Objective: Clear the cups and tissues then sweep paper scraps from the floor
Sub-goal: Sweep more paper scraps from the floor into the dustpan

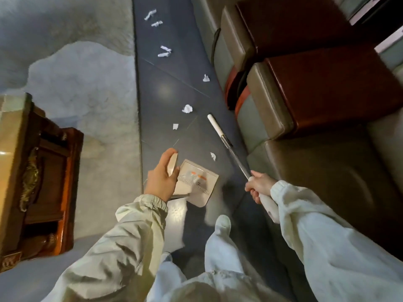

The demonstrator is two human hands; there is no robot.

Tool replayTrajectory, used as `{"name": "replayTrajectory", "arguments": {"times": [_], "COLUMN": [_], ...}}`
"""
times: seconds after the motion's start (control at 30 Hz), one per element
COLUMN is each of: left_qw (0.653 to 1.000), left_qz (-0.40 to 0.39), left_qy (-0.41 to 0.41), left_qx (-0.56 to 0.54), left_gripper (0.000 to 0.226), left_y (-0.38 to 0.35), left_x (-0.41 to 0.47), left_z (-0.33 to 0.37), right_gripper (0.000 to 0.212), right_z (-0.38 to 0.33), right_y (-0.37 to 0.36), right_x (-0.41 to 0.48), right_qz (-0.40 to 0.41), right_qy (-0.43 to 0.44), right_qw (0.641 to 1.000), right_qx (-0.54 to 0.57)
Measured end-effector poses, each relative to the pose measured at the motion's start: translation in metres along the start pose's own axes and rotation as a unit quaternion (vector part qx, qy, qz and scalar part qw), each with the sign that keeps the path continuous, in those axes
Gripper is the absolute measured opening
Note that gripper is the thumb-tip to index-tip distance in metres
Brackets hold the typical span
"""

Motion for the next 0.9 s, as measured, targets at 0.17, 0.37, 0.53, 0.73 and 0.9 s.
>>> {"name": "replayTrajectory", "arguments": {"times": [0.17, 0.37, 0.53, 0.73, 0.9], "left_qw": [0.999, 0.998, 0.994, 0.988, 0.985], "left_qz": [0.017, 0.025, 0.084, 0.13, 0.155], "left_qy": [0.004, 0.037, 0.062, 0.084, 0.072], "left_qx": [0.04, 0.045, 0.044, 0.001, 0.013], "left_gripper": [0.047, 0.042, 0.043, 0.042, 0.044], "left_y": [-0.019, -0.026, -0.006, 0.006, 0.031], "left_x": [0.039, 0.044, 0.05, 0.058, 0.092], "left_z": [0.033, 0.037, 0.028, 0.023, 0.019], "right_gripper": [0.074, 0.009, 0.041, 0.032, 0.068], "right_z": [-0.002, -0.006, -0.047, -0.119, -0.145], "right_y": [0.013, 0.019, 0.044, 0.022, -0.017], "right_x": [0.018, -0.011, -0.033, -0.021, 0.046], "right_qz": [-0.082, -0.181, -0.205, -0.177, -0.059], "right_qy": [-0.079, -0.202, -0.239, -0.081, 0.013], "right_qw": [0.994, 0.96, 0.942, 0.98, 0.986], "right_qx": [0.004, 0.064, 0.117, 0.029, -0.154]}}
Point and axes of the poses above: each hand's wrist, its own x-axis towards the middle knuckle, its own y-axis out of the back of the hand, z = x × y, the point moved 8 cm from there along x, towards the middle knuckle, and after that the axes turned 10 degrees about x, right-handed, at the moved point
